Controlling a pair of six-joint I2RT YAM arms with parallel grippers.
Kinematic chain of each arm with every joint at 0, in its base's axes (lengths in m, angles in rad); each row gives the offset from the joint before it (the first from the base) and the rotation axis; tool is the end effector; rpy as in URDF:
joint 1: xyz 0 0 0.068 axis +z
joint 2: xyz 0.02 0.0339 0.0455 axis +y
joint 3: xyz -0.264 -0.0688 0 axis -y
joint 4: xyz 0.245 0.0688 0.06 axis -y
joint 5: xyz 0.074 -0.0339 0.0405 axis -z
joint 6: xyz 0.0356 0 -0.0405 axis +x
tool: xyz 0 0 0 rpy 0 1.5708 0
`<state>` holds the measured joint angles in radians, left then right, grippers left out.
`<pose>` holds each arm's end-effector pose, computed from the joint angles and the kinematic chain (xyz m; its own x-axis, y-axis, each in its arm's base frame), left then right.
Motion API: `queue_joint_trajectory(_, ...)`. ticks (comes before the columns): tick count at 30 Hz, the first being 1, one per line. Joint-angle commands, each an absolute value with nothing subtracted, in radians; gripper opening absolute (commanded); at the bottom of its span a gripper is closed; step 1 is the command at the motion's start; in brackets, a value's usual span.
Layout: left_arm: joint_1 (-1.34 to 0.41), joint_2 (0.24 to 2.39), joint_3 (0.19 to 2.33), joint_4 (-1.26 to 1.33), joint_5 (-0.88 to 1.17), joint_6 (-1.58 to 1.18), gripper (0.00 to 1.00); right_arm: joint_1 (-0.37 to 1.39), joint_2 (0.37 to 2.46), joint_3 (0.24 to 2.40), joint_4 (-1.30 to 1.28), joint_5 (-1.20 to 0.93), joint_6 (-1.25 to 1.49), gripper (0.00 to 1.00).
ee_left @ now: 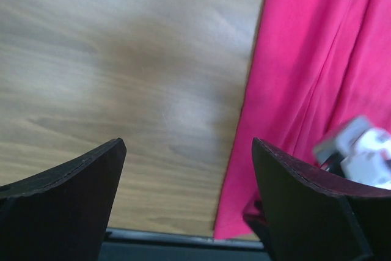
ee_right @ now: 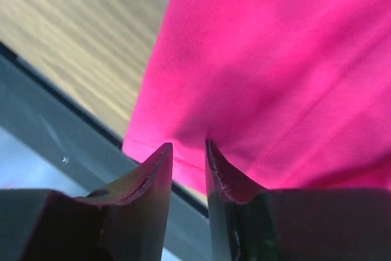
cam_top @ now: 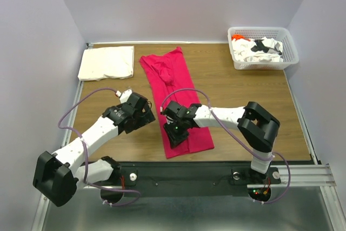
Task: Fold and stack the t-shirts
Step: Fold the tshirt
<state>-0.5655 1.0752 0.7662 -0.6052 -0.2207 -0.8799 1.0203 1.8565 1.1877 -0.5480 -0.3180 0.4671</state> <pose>0.1836 -0.1073 0.2423 -0.7421 -0.4196 -0.5226 -0.2541 0.8977 -0.3599 0.1795 0.3137 0.1608 -0.8282 -0.5316 -0.1774 -0.5525 0.7212 0.4180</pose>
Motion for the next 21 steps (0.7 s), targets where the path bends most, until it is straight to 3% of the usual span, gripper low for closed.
queue_joint_trajectory(1, -0.684, 1.043, 0.742, -0.618, -0.196, -0.994, 0.96, 1.003, 1.74, 1.233, -0.551, -0.163, 0.463, 0.4)
queue_joint_trajectory(7, -0.917, 1.156, 0.742, -0.604, -0.193, -1.176, 0.95, 0.826, 1.586, 1.114, -0.632, -0.049, 0.476, 0.48)
queue_joint_trajectory(13, -1.104, 1.302, 0.785, -0.595, -0.172, -1.269, 0.86, 0.625, 1.436, 0.959, -0.728, 0.039, 0.469, 0.5)
queue_joint_trajectory(21, -1.16, 1.391, 0.773, -0.592, -0.149, -1.318, 0.71, 0.52, 1.315, 0.796, -0.752, 0.005, 0.489, 0.5)
